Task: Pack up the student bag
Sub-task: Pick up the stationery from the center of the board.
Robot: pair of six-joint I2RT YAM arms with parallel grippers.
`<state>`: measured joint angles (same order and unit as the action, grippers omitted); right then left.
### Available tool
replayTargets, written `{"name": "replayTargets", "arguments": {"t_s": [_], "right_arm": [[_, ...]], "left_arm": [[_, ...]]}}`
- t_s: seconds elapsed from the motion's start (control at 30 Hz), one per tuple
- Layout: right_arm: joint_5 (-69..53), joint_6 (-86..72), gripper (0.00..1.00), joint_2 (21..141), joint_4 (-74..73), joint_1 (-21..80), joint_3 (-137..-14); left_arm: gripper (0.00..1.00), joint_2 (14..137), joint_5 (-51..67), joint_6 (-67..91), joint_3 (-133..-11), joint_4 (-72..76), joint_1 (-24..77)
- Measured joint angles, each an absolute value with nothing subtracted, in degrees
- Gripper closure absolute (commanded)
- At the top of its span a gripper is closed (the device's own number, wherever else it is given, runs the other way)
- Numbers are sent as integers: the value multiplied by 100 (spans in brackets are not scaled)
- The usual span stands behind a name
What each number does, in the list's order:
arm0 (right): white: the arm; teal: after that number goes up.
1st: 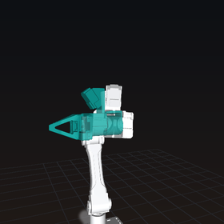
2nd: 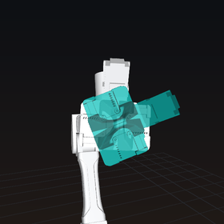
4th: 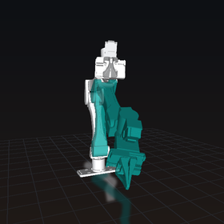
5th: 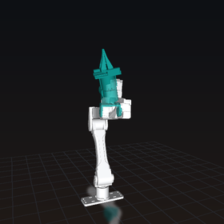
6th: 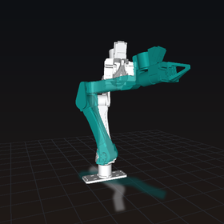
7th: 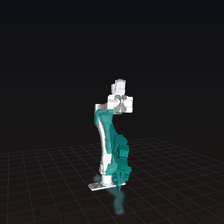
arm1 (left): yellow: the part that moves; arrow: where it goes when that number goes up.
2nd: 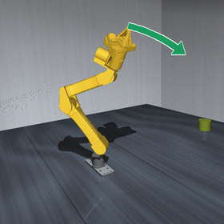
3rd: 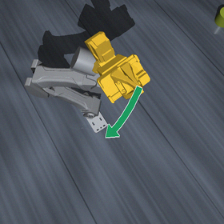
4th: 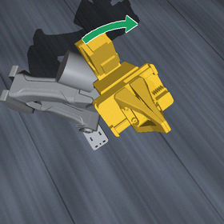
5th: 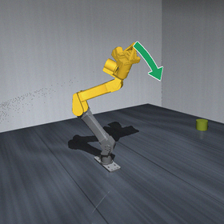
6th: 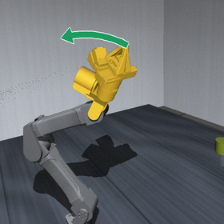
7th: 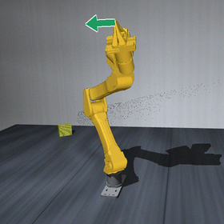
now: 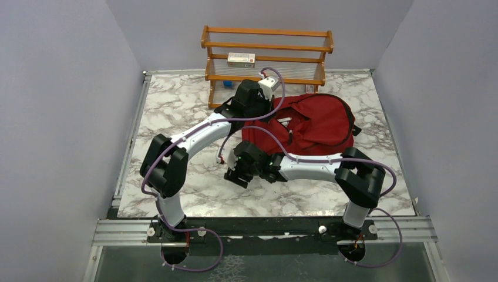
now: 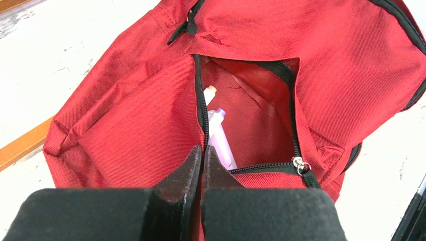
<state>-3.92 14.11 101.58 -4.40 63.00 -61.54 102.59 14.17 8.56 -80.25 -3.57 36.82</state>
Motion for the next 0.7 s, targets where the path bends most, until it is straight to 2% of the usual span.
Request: {"name": "replayTargets", "arguments": {"t_s": [0.27, 0.7], "right_arm": [[56, 1636, 27, 10239, 10, 6239, -6213], [-178, 1962, 26, 10860, 38, 5898, -6960]], "left_arm": [[100, 10221, 1437, 788, -8025, -357, 3682], [100, 10210, 1540, 768, -8025, -357, 3647]]}}
